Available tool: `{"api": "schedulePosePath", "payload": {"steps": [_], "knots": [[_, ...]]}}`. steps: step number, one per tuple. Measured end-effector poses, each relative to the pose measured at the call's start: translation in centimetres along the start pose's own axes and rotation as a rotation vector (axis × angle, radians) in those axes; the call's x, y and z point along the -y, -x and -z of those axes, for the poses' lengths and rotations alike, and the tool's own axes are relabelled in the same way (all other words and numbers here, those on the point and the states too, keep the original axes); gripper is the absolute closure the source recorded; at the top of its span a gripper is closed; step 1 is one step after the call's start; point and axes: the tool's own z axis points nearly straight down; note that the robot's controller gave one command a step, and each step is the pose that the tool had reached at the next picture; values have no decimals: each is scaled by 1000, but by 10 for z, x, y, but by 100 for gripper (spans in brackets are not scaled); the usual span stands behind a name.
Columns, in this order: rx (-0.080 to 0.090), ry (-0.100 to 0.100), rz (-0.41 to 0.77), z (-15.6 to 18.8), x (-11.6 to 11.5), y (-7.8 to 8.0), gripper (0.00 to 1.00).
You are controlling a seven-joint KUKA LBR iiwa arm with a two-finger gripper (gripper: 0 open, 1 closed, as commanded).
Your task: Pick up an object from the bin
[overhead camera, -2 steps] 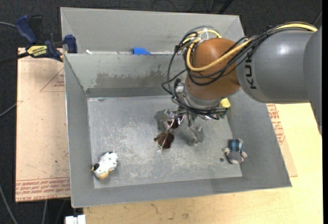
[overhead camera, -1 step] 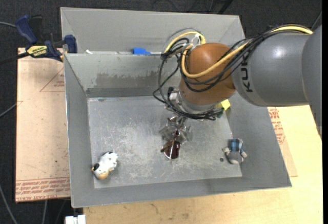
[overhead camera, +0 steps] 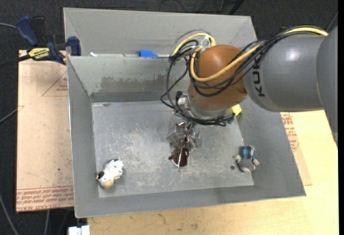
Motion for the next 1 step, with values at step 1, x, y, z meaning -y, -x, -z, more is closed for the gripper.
{"api": "schedulePosePath", "payload": {"steps": [1], "knots": [[0,0,-1,1,0,0,100]]}}
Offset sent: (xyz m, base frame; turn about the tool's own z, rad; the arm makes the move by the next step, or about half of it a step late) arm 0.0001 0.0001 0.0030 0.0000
